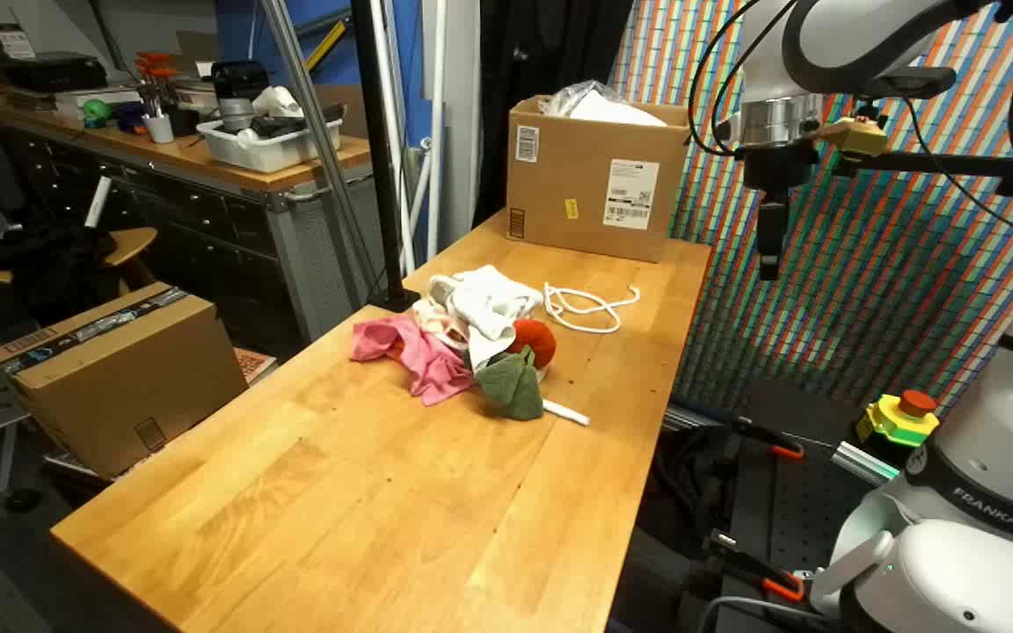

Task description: Separate the things on the table

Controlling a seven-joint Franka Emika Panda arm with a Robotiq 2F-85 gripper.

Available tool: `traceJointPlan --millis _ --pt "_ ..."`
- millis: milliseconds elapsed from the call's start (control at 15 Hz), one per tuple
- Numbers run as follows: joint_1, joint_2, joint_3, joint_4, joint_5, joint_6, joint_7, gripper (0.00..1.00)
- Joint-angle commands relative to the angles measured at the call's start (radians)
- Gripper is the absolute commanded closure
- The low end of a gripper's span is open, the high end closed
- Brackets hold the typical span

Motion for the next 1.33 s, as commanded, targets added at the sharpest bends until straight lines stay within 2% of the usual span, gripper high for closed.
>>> traceJointPlan --millis 0,400,667,933,1267 --pt "-0.006 0.0 0.007 0.002 0.004 -0.002 -0.003 0.0" --pt "-0.005 0.0 0.013 0.004 0.001 0.005 0.006 0.0" --pt "0.045 0.032 0.061 0.039 0.027 0.045 0.026 0.0" --pt "0.109 0.138 0.132 0.154 0.03 0.064 0.038 0.0" --pt "0.154 0.345 0.171 0.394 0.028 0.084 0.009 0.0"
